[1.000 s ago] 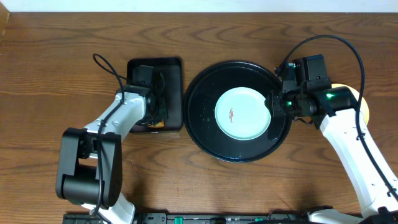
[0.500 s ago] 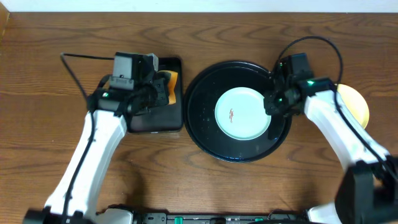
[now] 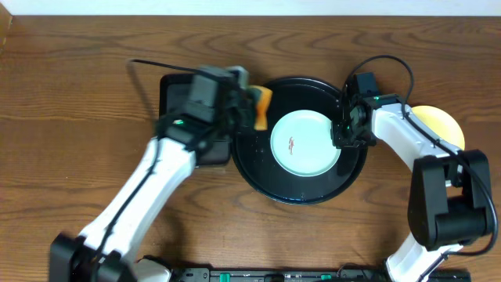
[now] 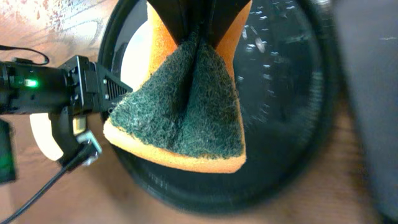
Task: Clean dirty plates on tray and stack at the side
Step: 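Scrub the mint plate with the sponge while the right gripper holds it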
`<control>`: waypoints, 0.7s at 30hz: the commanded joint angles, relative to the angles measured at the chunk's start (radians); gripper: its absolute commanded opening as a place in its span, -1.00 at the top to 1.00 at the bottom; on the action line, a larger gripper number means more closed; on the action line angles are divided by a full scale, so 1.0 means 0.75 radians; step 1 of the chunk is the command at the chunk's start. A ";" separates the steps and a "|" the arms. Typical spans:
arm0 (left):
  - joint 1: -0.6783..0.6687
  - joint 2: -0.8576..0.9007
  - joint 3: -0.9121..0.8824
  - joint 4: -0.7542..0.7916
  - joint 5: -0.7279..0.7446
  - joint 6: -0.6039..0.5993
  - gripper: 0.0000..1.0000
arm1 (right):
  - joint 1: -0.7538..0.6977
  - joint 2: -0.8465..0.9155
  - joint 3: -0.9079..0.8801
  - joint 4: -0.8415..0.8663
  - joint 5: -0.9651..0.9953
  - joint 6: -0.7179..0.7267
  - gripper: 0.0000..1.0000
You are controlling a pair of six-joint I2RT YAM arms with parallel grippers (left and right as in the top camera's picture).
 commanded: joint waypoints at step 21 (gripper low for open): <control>-0.296 0.459 0.022 0.316 -0.109 -0.562 0.85 | -0.061 0.124 -0.003 0.057 -0.263 -0.115 0.97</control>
